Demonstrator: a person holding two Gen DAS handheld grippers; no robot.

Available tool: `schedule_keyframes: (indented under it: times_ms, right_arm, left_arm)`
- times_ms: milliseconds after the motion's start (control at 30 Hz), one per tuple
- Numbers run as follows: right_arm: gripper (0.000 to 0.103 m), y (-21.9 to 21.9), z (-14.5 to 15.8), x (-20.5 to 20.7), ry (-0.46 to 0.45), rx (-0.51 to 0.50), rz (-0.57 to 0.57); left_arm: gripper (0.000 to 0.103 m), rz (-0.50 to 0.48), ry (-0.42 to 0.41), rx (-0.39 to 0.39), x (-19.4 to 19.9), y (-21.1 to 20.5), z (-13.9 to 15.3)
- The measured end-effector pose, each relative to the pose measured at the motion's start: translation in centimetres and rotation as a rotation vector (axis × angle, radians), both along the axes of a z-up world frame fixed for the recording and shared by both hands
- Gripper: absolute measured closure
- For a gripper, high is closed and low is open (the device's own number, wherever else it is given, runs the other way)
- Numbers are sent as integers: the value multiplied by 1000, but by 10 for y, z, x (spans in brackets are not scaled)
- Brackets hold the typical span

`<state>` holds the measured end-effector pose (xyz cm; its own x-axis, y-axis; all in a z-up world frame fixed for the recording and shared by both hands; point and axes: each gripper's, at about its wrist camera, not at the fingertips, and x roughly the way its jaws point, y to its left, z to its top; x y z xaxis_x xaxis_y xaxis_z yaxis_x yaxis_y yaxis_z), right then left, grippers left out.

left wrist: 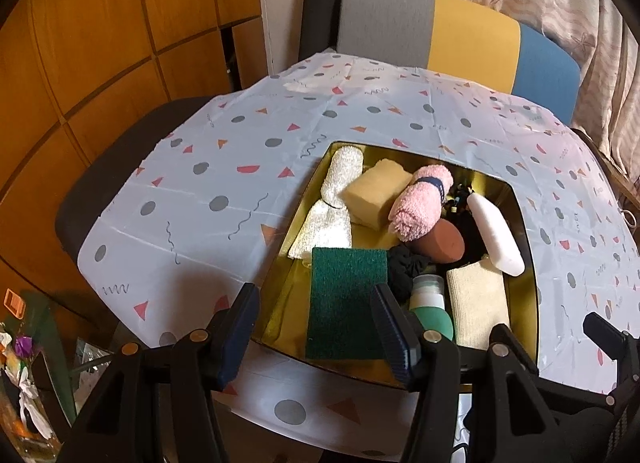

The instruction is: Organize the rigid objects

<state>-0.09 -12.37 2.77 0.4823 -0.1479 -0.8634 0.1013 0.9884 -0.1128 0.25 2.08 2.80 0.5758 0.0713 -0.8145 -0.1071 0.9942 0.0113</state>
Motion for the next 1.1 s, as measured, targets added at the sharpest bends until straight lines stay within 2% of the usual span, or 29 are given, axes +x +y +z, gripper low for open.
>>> schedule_keyframes:
  times_ms: [1100]
  right_arm:
    - [0, -1, -2, 7, 12, -12, -12]
  left_arm:
    - [46, -29, -6, 14, 0, -2, 5]
